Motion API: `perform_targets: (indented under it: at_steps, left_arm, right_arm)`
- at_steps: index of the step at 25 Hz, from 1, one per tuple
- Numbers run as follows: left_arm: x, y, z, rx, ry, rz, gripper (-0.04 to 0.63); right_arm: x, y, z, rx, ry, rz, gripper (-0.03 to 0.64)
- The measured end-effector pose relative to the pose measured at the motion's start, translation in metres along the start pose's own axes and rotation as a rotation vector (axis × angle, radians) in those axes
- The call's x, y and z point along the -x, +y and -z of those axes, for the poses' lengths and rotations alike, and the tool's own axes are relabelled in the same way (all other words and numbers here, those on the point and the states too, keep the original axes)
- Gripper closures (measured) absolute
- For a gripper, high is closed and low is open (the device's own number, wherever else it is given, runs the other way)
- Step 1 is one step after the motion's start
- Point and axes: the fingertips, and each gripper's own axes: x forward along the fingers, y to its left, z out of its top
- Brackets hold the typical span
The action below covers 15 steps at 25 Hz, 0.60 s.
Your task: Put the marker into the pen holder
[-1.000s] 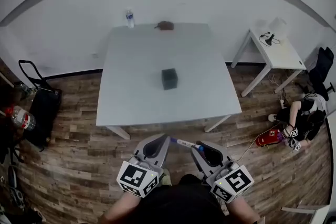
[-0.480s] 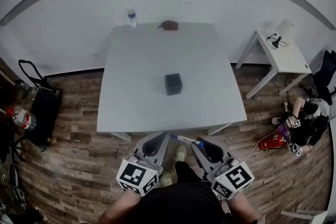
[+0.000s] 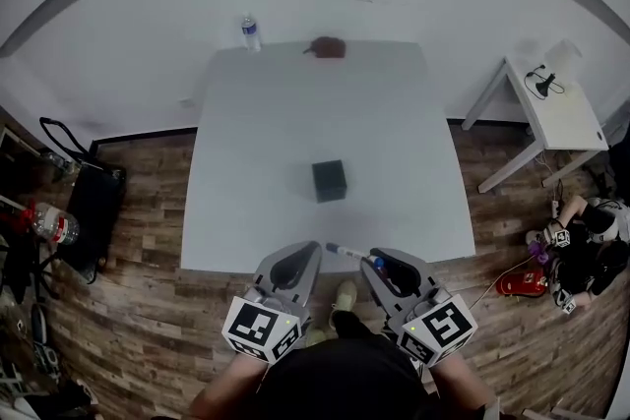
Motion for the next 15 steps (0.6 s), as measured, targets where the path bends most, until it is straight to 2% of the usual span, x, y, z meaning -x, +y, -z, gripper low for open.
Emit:
perform_targets:
  at_steps: [6,10,15]
  left_arm:
    - [-0.038,0.024,-0.013,0.012,0.01,-0.071,0.589]
    - [-0.054,0.036,-0.017,0.017,0.02,-0.111,0.589]
    - [-0.072,0.05,-0.013,0.016,0.048,-0.119,0.589]
  right_arm:
    - [-0.038,-0.049,-0.005,0.008,0.037,-0.043,0.538]
    - [-0.061,-0.084,0.005,0.0,0.072,-0.021,0.538]
    - [-0.091,-0.108,0.024,-0.034,0.12,-0.004,0.538]
